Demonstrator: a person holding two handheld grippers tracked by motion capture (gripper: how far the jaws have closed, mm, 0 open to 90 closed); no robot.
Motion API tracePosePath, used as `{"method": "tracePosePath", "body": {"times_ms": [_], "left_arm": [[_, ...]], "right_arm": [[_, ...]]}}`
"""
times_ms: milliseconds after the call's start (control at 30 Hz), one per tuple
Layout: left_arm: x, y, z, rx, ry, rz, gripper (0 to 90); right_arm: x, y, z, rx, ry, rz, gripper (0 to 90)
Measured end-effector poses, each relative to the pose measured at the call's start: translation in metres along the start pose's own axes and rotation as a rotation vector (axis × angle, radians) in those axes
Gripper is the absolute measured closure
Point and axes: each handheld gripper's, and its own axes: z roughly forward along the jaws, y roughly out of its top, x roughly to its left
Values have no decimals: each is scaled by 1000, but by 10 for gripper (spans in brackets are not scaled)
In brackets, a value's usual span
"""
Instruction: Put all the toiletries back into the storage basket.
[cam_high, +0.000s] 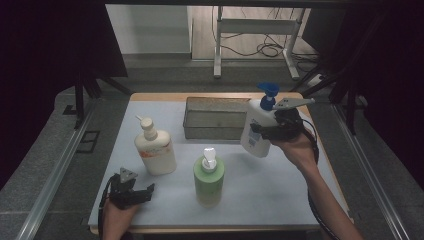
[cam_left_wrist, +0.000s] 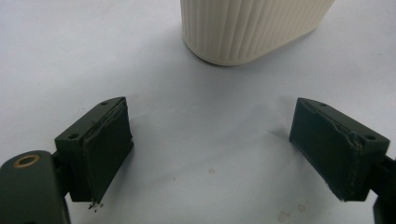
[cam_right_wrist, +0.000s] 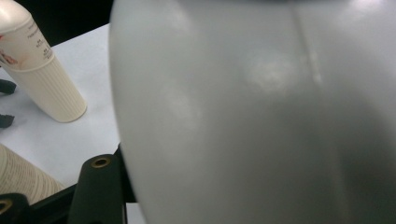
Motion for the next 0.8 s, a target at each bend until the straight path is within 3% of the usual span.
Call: {"method": "tracePosePath", "body": {"times_ms": [800], "left_arm": [[0,0,0,-1,0,-1,124]], "right_arm": [[11,36,27,-27,-17,15,375]]}}
